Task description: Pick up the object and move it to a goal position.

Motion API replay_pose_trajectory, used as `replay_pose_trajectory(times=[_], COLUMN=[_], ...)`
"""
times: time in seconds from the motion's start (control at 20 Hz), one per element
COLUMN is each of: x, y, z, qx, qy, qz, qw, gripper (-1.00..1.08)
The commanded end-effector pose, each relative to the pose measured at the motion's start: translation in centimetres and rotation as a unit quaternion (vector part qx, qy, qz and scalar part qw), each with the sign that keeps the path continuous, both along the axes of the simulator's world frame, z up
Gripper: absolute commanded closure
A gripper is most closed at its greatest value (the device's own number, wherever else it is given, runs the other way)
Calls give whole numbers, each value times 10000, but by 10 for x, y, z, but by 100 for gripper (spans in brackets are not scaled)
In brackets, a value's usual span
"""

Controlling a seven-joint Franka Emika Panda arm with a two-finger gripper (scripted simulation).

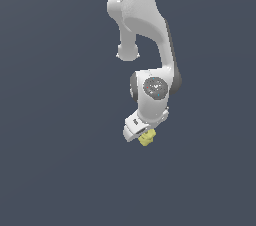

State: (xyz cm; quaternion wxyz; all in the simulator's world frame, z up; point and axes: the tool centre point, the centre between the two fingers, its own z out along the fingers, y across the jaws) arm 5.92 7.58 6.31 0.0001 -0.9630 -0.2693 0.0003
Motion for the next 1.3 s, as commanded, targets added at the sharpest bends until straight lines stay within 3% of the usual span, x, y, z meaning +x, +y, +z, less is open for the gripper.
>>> replay_pose_trajectory(times=[0.0,0.6,1.25], x=[-1,-29,-99], y=[-2,-35,-117], z=[2,32,110], qx=[0,-3,0], qy=[-3,-2,-3], qz=[-1,-3,-6], qw=[10000,10000,10000], gripper=[108,108,108])
